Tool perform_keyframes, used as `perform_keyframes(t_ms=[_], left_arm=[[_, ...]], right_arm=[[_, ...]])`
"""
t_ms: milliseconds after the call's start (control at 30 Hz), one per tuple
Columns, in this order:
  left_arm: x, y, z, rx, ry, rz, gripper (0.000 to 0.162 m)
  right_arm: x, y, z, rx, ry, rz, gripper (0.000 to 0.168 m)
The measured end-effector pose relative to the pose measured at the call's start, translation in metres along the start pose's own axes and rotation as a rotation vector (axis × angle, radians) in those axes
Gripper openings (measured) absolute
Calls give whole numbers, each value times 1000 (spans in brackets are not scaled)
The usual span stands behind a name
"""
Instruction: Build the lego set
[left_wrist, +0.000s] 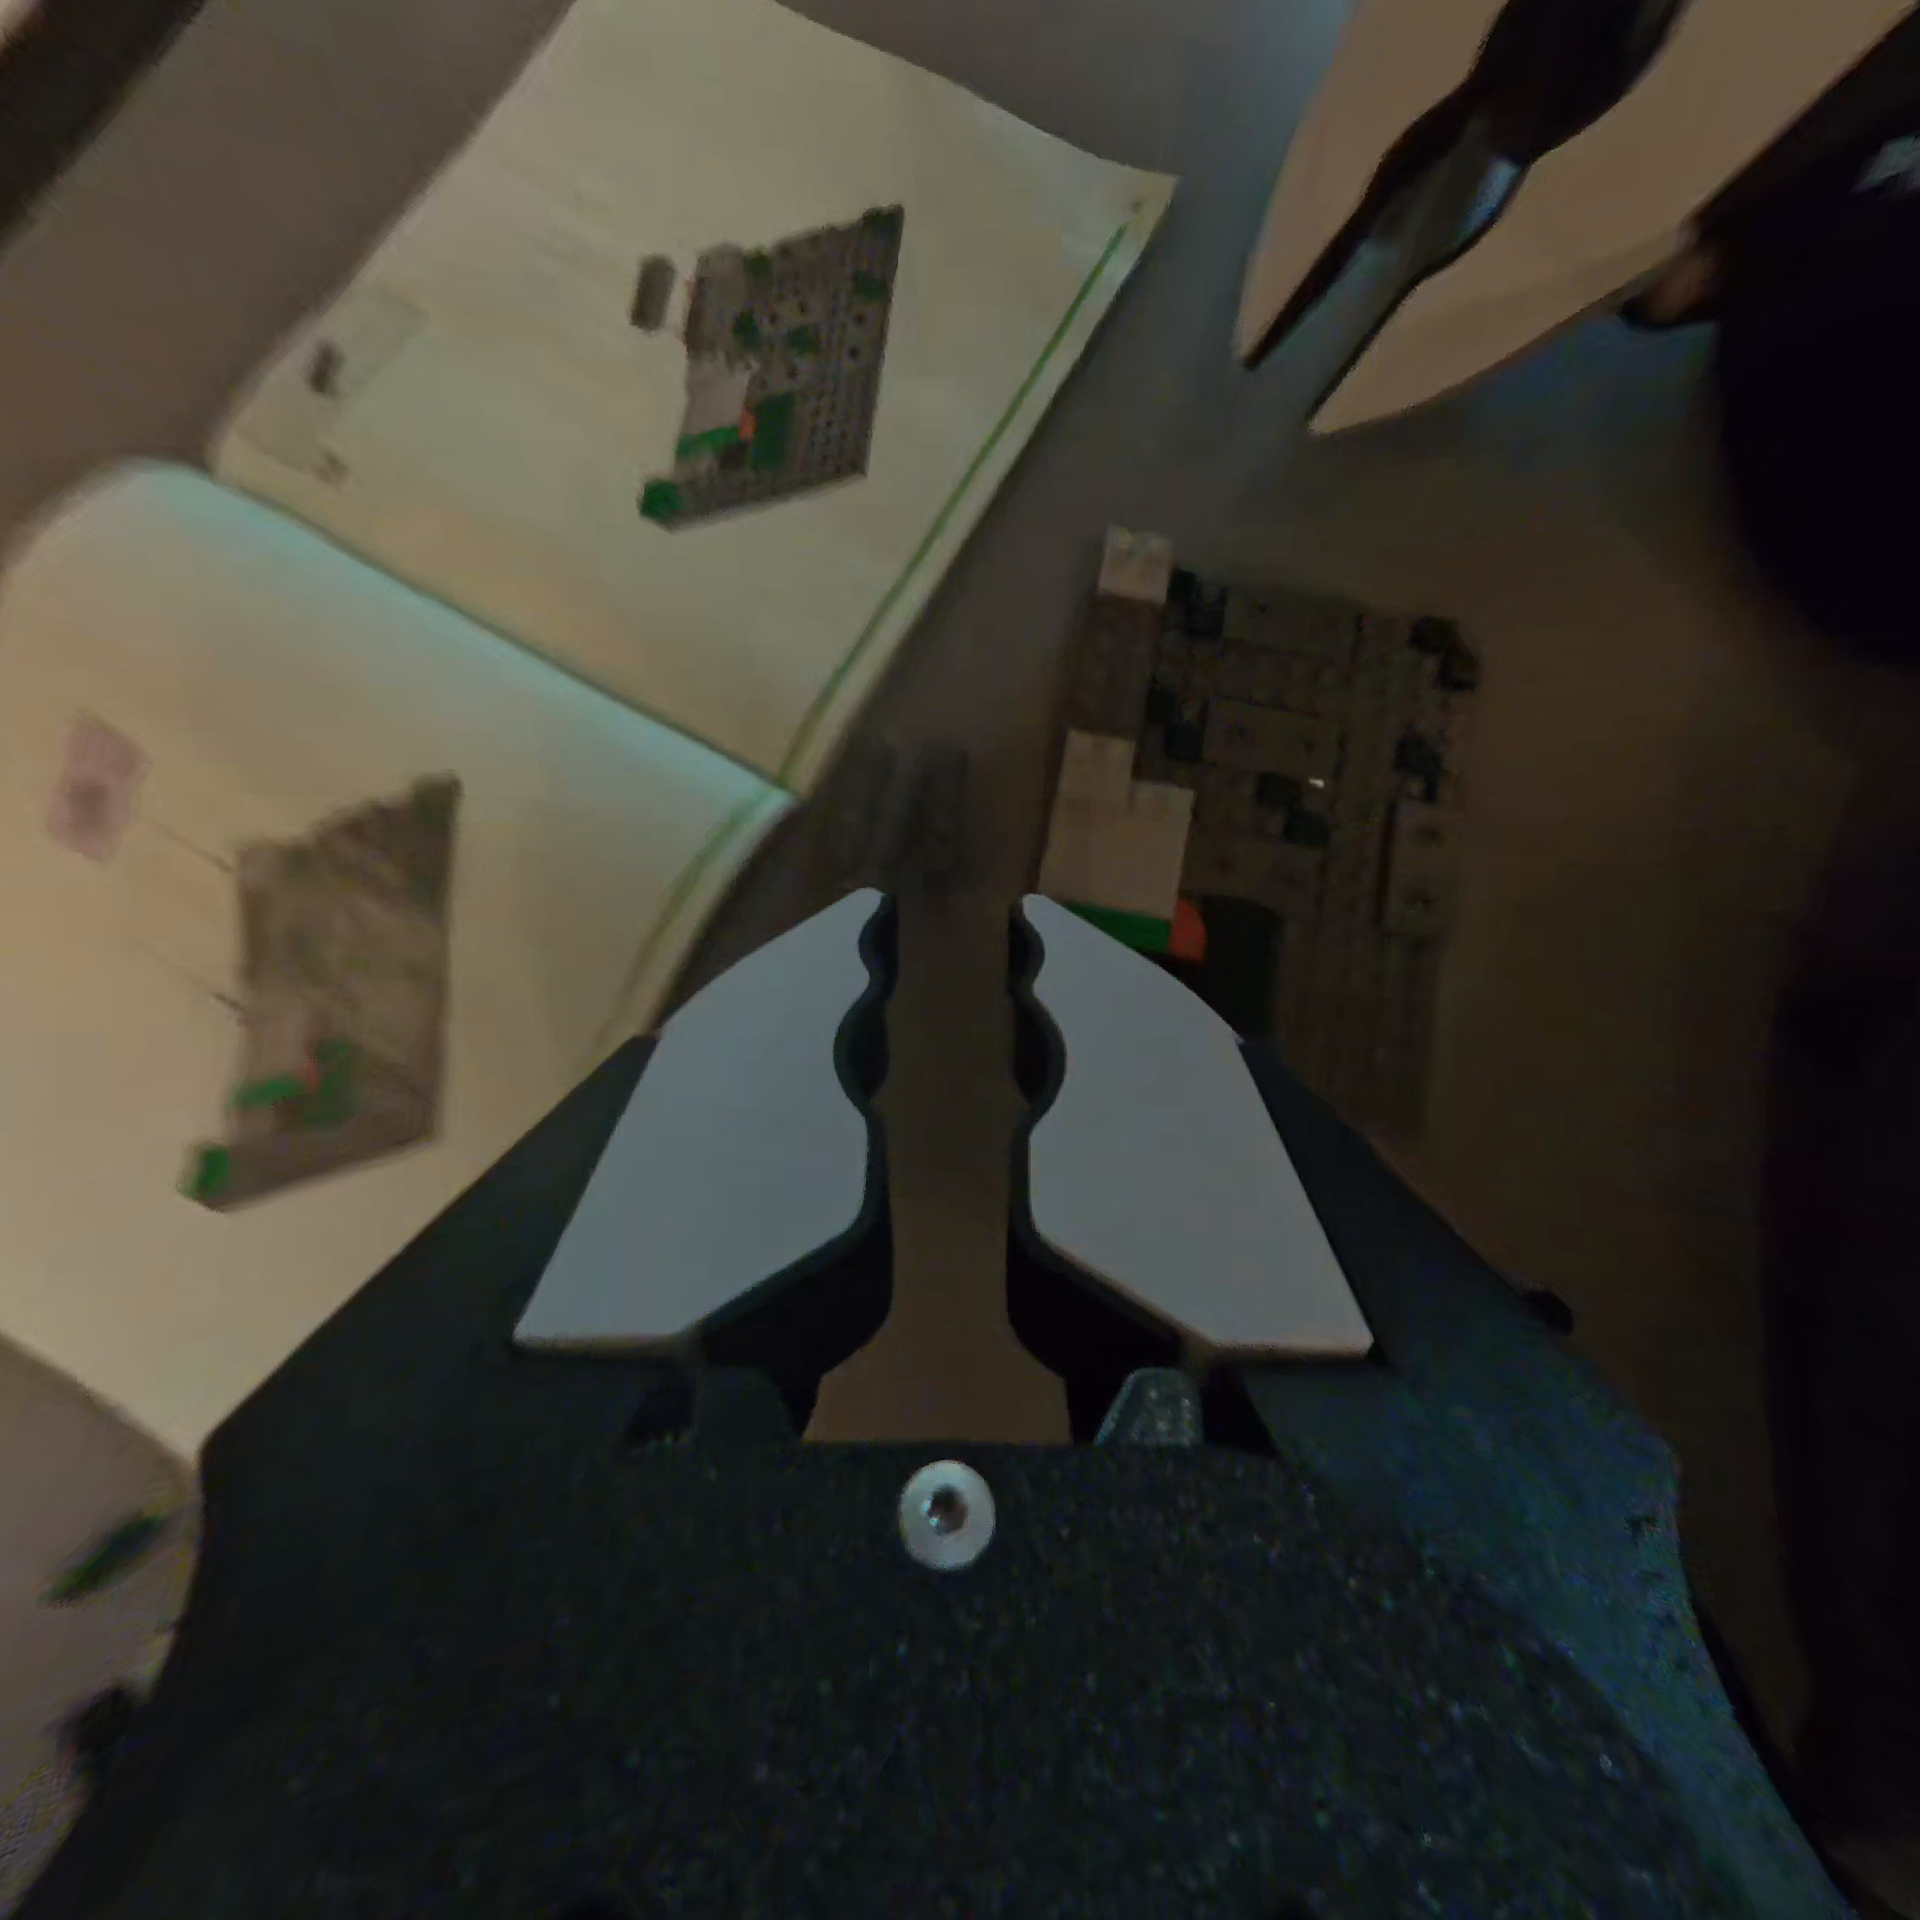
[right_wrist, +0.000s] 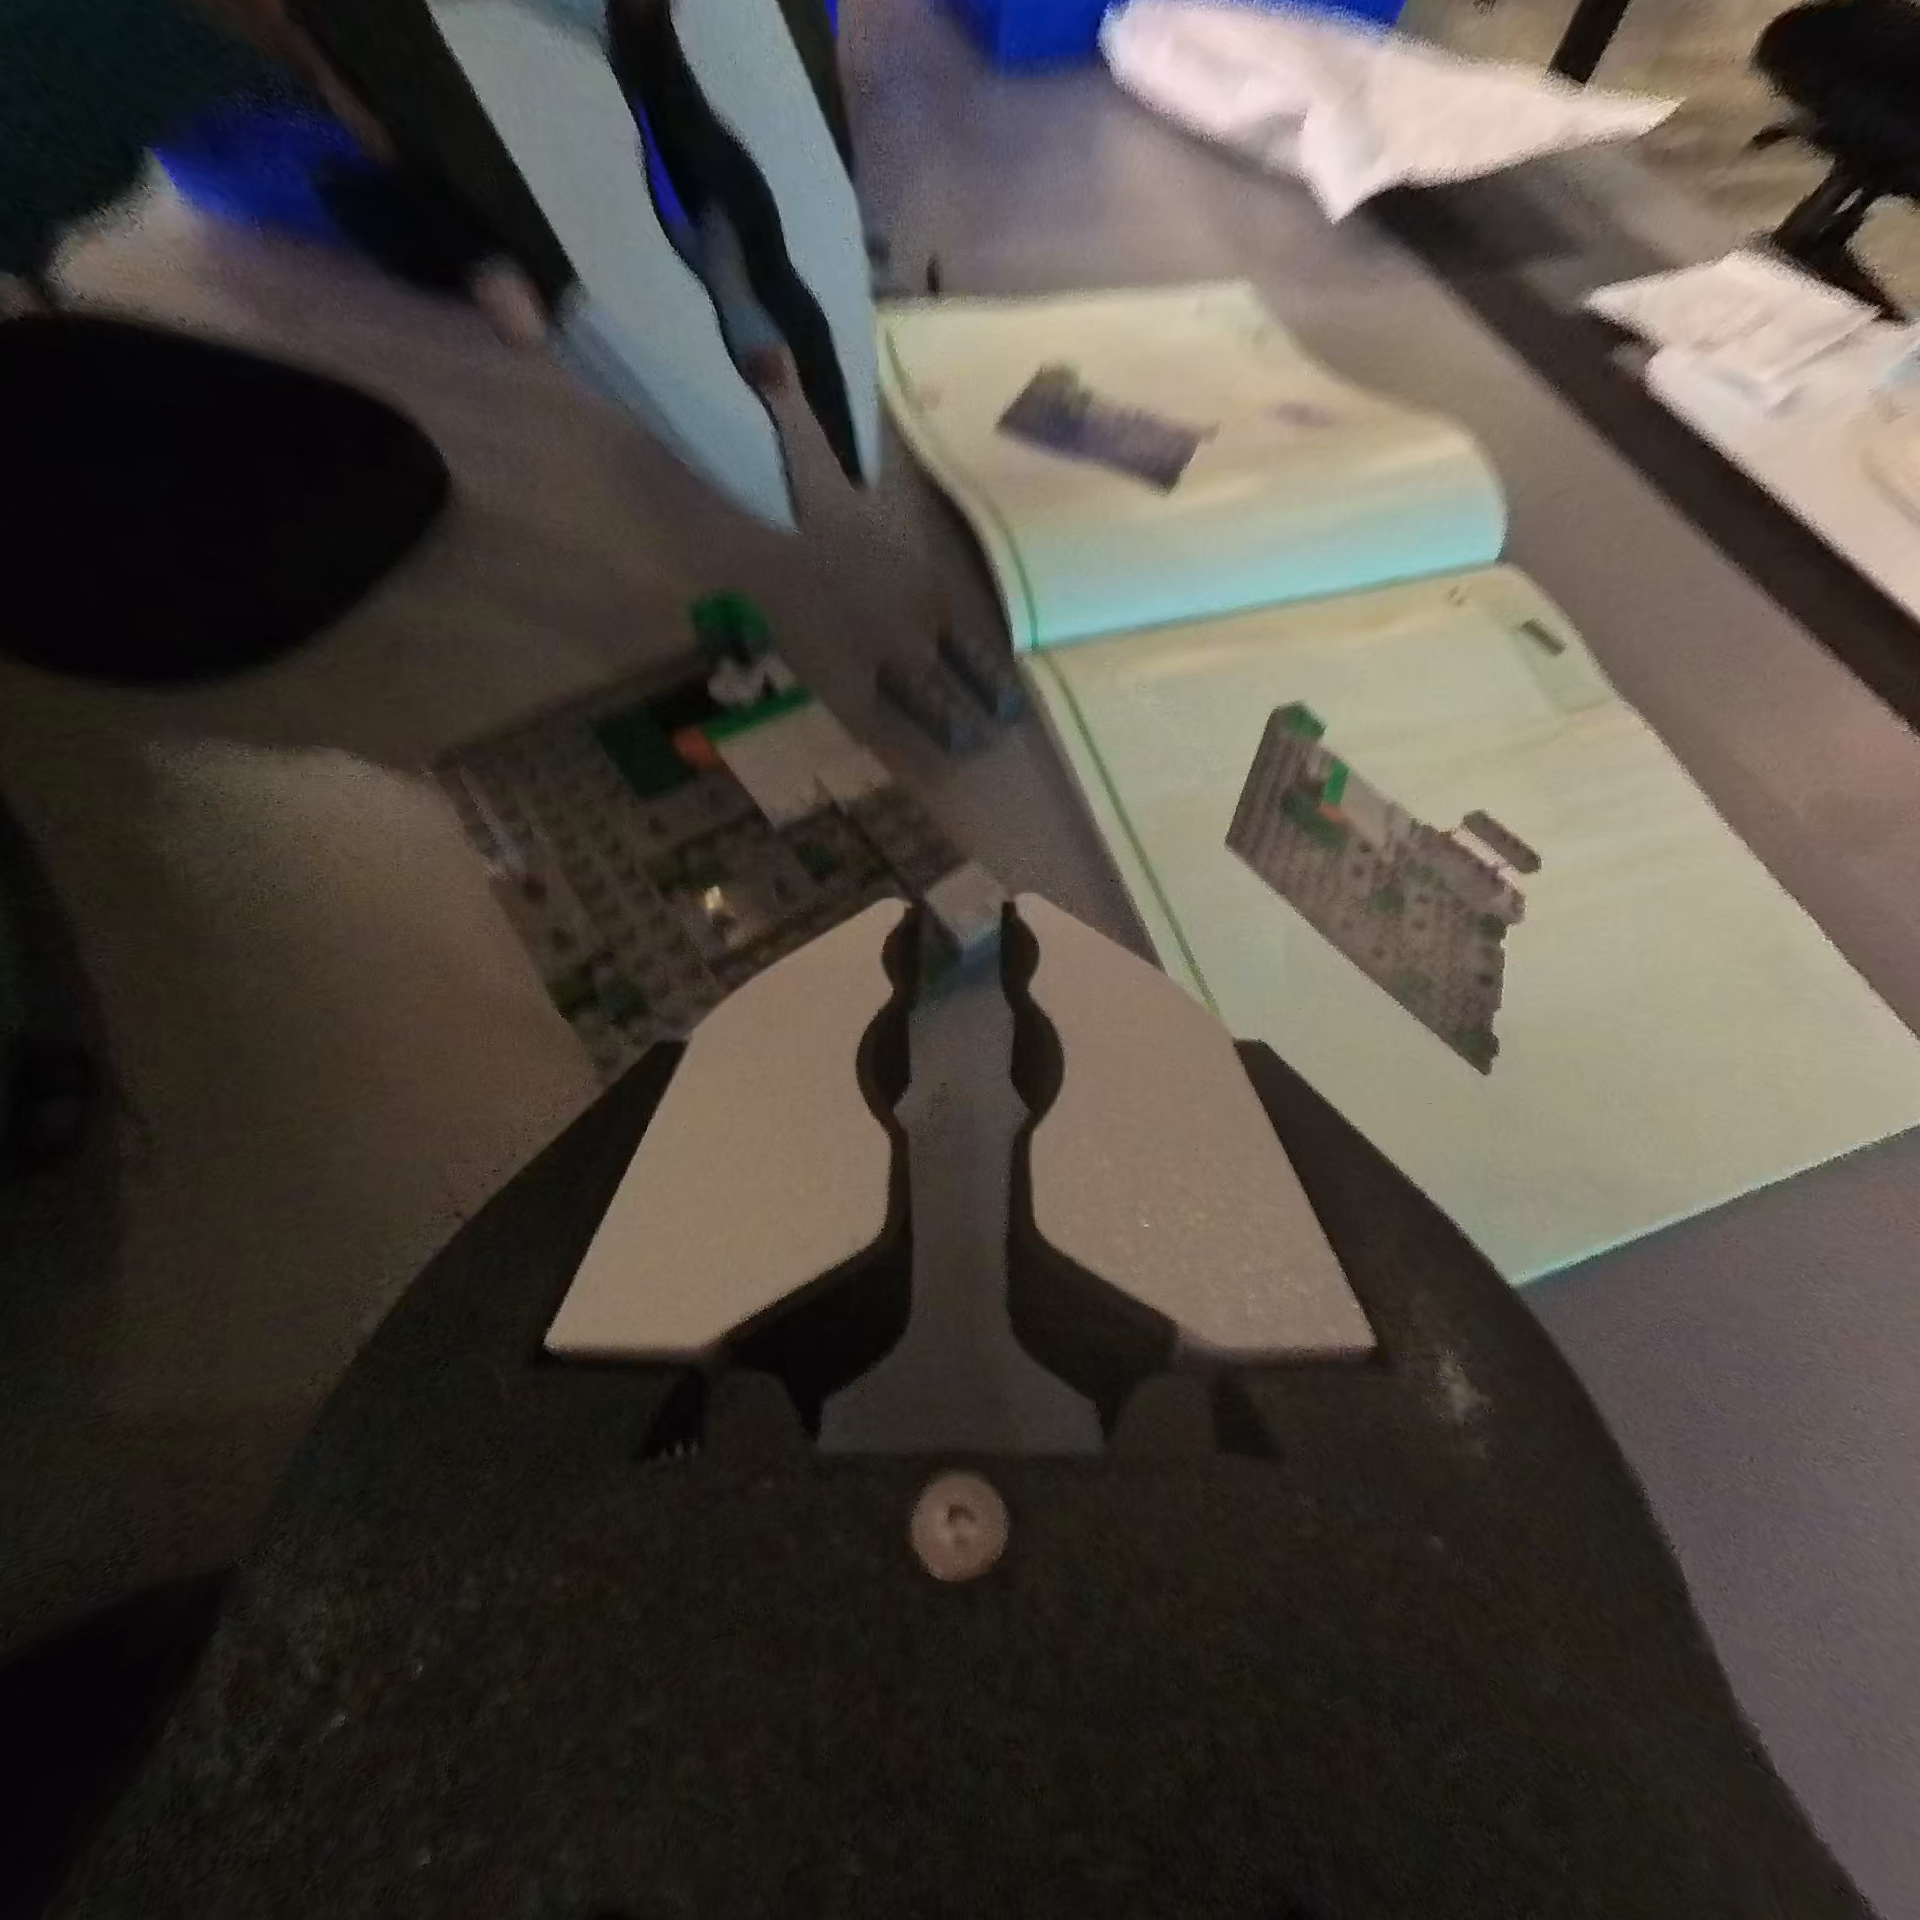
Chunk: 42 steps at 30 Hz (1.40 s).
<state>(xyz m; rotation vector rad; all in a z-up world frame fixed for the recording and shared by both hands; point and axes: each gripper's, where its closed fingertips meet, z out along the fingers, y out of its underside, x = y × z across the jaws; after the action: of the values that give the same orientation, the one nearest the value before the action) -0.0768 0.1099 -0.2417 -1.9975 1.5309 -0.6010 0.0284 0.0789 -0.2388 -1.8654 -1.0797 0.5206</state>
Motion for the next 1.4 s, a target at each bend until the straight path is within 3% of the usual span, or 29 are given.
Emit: perform_keyframes(t_ms=[33,367,767,1000,1400], left_arm=[[1,6,0,9,21,-29,21],[13,24,11,75,140,-87,30],[20,21,18,71,174,-71,15],[16,10,5,134,161,-79,18],[-7,-8,12,272,44,-108,15]], right_arm=[[0,5,4,-26,-6,-20,15],[2,15,34,-130,-161,-93,26],[3,16,41,-178,-288,-150,18],[6,-2,32,-74,-261,-77,20],[46,-13,15,34,-5,25,20]])
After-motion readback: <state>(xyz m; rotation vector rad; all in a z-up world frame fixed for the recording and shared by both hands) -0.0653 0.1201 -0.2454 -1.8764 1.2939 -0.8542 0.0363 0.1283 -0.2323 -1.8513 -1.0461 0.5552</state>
